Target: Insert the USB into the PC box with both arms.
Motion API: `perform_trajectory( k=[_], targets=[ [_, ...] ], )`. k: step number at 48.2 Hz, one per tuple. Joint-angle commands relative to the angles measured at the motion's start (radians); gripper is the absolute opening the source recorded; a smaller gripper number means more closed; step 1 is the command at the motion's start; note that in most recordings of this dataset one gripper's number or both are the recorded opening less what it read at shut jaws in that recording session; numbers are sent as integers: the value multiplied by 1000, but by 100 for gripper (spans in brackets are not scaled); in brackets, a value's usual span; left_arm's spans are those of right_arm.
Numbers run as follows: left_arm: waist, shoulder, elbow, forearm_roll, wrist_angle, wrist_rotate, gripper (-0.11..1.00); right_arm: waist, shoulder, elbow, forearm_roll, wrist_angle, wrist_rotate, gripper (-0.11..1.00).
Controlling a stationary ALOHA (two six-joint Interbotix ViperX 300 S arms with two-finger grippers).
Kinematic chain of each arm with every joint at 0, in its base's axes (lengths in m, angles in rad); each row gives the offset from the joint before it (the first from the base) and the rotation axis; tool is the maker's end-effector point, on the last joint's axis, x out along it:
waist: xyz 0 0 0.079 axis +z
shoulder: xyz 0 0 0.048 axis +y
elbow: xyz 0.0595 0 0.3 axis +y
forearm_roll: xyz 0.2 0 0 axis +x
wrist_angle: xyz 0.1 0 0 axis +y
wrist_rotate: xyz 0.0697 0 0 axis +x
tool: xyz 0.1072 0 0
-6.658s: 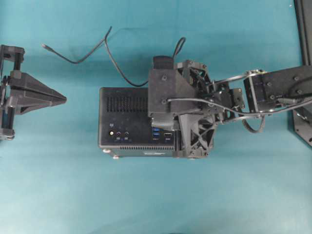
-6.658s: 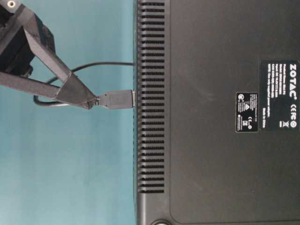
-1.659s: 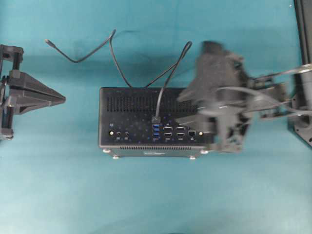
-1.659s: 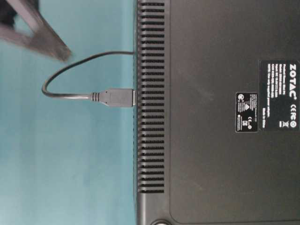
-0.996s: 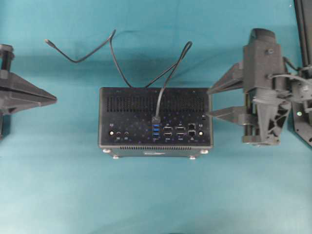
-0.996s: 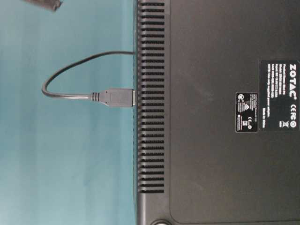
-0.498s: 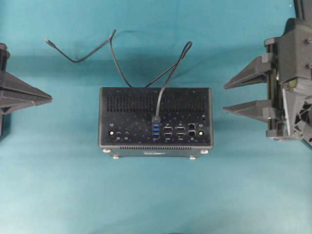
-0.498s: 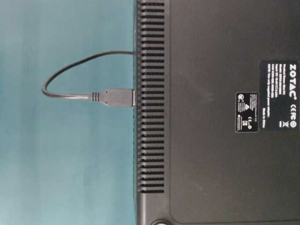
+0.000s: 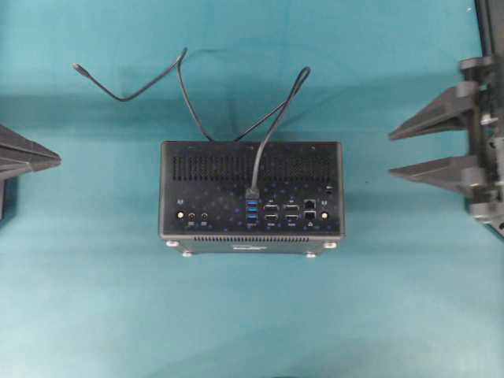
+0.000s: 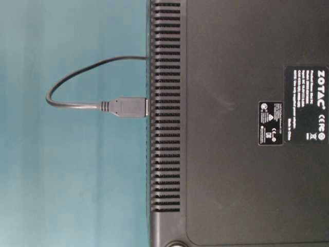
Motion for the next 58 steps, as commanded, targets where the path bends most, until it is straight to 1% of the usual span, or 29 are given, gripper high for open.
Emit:
perform_trajectory(
  k=[1, 6, 12, 22, 26, 33, 58],
  targets=[
    [-3, 31, -28, 2, 2, 8, 0, -2, -28, 9, 2, -12, 14, 58],
    [-3, 55, -34, 2, 0, 17, 0, 0, -66, 40, 11, -18, 14, 58],
    [-3, 52, -34, 2, 2, 20, 0, 0, -106, 75, 14, -48, 14, 58],
    [-3, 29, -40, 3, 2, 21, 0, 5, -172, 147, 14, -137, 14, 58],
    [-3, 31, -40, 2, 2, 21, 0, 6, -186, 161, 14, -166, 14, 57],
    [-3, 34, -40, 2, 2, 20, 0, 6, -199, 170, 14, -187, 14, 57],
    [-3, 35, -37, 2, 2, 20, 0, 6, -216, 175, 14, -190, 12, 57]
  ],
)
